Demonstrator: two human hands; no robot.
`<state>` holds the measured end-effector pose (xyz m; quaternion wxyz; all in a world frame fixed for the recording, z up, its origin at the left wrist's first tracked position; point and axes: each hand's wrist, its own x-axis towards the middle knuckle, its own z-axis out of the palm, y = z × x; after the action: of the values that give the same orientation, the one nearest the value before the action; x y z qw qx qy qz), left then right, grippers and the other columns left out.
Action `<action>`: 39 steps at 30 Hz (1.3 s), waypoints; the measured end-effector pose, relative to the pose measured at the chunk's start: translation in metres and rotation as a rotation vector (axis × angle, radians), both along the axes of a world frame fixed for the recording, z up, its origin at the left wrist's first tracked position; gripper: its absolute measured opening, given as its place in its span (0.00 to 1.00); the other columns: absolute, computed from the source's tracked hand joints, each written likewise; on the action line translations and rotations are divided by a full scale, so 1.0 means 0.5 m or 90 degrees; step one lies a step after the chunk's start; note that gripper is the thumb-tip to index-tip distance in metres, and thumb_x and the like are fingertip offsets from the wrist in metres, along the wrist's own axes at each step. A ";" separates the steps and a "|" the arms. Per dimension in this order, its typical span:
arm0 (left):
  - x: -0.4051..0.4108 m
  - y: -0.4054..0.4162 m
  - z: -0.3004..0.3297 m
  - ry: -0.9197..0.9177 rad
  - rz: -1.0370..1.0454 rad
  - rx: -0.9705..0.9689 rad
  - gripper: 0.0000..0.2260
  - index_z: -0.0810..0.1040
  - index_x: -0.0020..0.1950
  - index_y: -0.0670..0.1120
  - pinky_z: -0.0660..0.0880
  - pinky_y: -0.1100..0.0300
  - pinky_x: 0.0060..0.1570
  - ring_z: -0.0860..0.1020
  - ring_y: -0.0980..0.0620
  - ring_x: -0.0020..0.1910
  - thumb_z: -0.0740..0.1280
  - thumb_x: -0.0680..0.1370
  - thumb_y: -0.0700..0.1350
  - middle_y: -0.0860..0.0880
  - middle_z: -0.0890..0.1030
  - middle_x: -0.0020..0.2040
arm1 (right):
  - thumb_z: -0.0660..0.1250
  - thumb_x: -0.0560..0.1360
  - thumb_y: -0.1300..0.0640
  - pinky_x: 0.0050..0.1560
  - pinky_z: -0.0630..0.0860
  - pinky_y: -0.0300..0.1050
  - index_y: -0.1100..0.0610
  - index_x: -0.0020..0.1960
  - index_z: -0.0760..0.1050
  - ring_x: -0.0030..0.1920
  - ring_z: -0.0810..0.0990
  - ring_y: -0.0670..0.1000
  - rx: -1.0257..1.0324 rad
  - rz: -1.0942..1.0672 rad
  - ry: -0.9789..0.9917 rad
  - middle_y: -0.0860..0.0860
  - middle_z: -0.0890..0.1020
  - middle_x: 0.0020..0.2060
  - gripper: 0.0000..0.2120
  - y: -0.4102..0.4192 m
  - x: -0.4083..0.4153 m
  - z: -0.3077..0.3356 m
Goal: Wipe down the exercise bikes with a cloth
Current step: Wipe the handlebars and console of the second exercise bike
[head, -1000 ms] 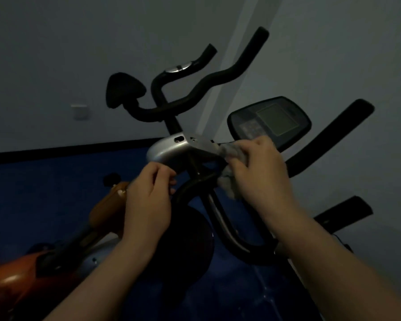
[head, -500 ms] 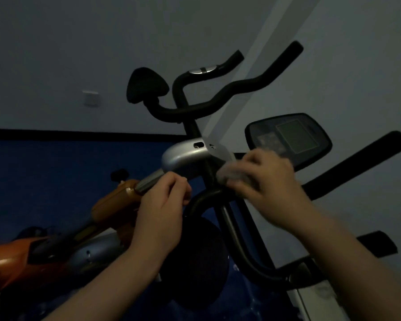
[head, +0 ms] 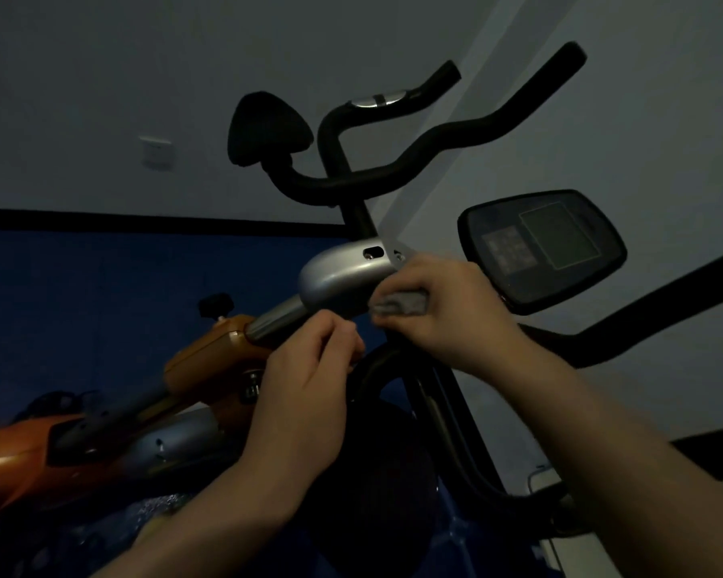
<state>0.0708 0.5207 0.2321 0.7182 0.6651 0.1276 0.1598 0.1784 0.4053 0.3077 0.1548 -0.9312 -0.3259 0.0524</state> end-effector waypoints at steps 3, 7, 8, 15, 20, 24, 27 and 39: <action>0.001 0.002 -0.001 0.005 -0.003 0.008 0.14 0.74 0.35 0.47 0.71 0.54 0.35 0.75 0.53 0.33 0.57 0.75 0.52 0.49 0.77 0.34 | 0.78 0.64 0.51 0.37 0.74 0.36 0.47 0.44 0.73 0.42 0.78 0.44 0.069 -0.075 -0.021 0.43 0.78 0.40 0.16 -0.005 0.010 -0.002; -0.001 -0.001 -0.001 0.004 -0.009 0.016 0.14 0.74 0.35 0.48 0.71 0.60 0.35 0.75 0.56 0.34 0.56 0.75 0.52 0.51 0.77 0.33 | 0.77 0.65 0.49 0.32 0.67 0.31 0.45 0.41 0.70 0.36 0.75 0.43 0.044 -0.097 -0.076 0.43 0.76 0.36 0.15 -0.013 0.002 -0.007; -0.002 0.000 -0.002 0.003 -0.013 0.022 0.14 0.74 0.35 0.48 0.70 0.62 0.34 0.75 0.55 0.34 0.56 0.75 0.52 0.51 0.77 0.34 | 0.77 0.64 0.48 0.30 0.66 0.31 0.45 0.40 0.71 0.35 0.75 0.41 0.019 -0.085 -0.044 0.42 0.76 0.35 0.14 -0.017 0.003 0.000; -0.003 0.000 -0.001 0.008 -0.021 0.002 0.14 0.74 0.36 0.48 0.69 0.62 0.34 0.74 0.56 0.34 0.57 0.75 0.53 0.50 0.77 0.35 | 0.75 0.66 0.46 0.39 0.74 0.41 0.47 0.42 0.76 0.41 0.78 0.45 -0.035 -0.034 -0.033 0.44 0.80 0.39 0.10 -0.002 0.006 0.024; 0.000 0.003 0.000 0.009 -0.029 0.028 0.14 0.74 0.36 0.47 0.68 0.66 0.35 0.74 0.57 0.36 0.57 0.75 0.52 0.51 0.77 0.35 | 0.74 0.67 0.46 0.44 0.75 0.46 0.49 0.45 0.78 0.45 0.79 0.51 -0.077 -0.044 -0.071 0.49 0.81 0.42 0.11 0.020 0.012 0.030; 0.000 0.005 -0.001 0.006 -0.046 0.034 0.13 0.75 0.37 0.47 0.68 0.67 0.36 0.75 0.57 0.38 0.56 0.75 0.52 0.51 0.77 0.37 | 0.73 0.68 0.46 0.49 0.75 0.47 0.46 0.47 0.82 0.48 0.80 0.49 -0.107 0.073 0.016 0.47 0.84 0.44 0.09 0.025 -0.016 0.017; -0.001 0.005 -0.002 0.011 -0.047 0.027 0.13 0.75 0.37 0.47 0.68 0.67 0.36 0.75 0.57 0.38 0.57 0.75 0.52 0.51 0.77 0.37 | 0.74 0.69 0.49 0.51 0.77 0.50 0.48 0.50 0.82 0.48 0.80 0.50 -0.055 -0.006 0.026 0.50 0.83 0.46 0.11 0.015 0.015 0.031; -0.002 0.009 -0.008 0.014 -0.074 0.025 0.11 0.75 0.37 0.51 0.69 0.69 0.36 0.75 0.58 0.39 0.57 0.75 0.53 0.52 0.76 0.38 | 0.67 0.73 0.45 0.53 0.72 0.49 0.45 0.52 0.80 0.53 0.73 0.48 -0.058 -0.014 -0.062 0.46 0.77 0.50 0.10 0.012 -0.042 -0.005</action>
<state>0.0700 0.5252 0.2282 0.7119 0.6868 0.0936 0.1131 0.1572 0.4115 0.3054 0.0966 -0.9423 -0.3199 0.0198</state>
